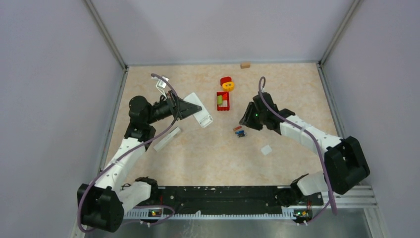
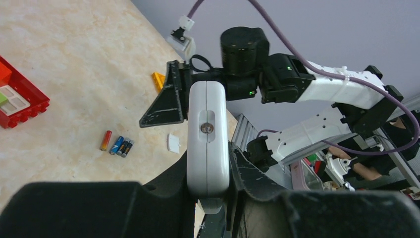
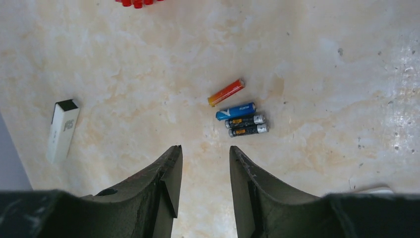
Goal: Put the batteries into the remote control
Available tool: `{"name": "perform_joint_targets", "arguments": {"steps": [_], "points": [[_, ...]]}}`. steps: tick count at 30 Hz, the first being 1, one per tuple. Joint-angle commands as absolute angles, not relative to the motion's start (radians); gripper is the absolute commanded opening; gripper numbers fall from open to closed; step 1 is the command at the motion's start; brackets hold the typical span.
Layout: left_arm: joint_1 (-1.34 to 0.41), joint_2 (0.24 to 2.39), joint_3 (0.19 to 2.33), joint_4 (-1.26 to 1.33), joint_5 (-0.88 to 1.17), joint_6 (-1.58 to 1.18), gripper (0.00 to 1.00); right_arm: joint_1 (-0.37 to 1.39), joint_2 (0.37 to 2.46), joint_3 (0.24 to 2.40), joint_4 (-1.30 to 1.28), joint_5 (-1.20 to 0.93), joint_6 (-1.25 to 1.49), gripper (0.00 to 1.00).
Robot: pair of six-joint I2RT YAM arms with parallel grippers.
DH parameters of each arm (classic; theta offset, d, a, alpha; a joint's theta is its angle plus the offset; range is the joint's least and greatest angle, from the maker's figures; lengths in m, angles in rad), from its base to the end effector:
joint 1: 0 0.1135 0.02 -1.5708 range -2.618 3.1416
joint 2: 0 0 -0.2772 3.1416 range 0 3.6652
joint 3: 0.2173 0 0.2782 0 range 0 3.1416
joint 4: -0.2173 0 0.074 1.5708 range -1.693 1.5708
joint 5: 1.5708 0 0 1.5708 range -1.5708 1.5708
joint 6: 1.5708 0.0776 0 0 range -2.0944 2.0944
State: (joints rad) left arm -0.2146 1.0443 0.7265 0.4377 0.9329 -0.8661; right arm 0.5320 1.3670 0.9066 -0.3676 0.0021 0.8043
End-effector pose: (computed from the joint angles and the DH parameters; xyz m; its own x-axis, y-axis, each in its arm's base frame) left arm 0.2572 -0.1199 0.3396 -0.6146 -0.3304 -0.7164 0.6760 0.2475 -0.6941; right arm 0.2900 0.1705 0.2063 -0.8048 0.3622 -0.4702 0.1063 0.8674 0.4861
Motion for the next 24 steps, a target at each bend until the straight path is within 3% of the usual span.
{"name": "perform_joint_targets", "arguments": {"steps": [1, 9, 14, 19, 24], "points": [[-0.221, 1.004, 0.710, 0.562, 0.966, -0.870, 0.00, 0.546, 1.442, 0.968, -0.389, 0.105, 0.806, 0.42], [-0.222, 0.976, 0.693, 0.575, 0.940, -0.873, 0.00, 0.572, 1.554, 1.018, -0.359, 0.158, 0.943, 0.44], [-0.222, 0.964, 0.686, 0.564, 0.908, -0.886, 0.00, 0.573, 1.631, 1.054, -0.370, 0.148, 1.014, 0.39], [-0.223, 0.955, 0.677, 0.545, 0.886, -0.881, 0.00, 0.574, 1.682, 1.076, -0.366, 0.155, 1.065, 0.25], [-0.222, 0.947, 0.675, 0.531, 0.881, -0.873, 0.00, 0.573, 1.711, 1.090, -0.373, 0.139, 1.088, 0.24]]}}
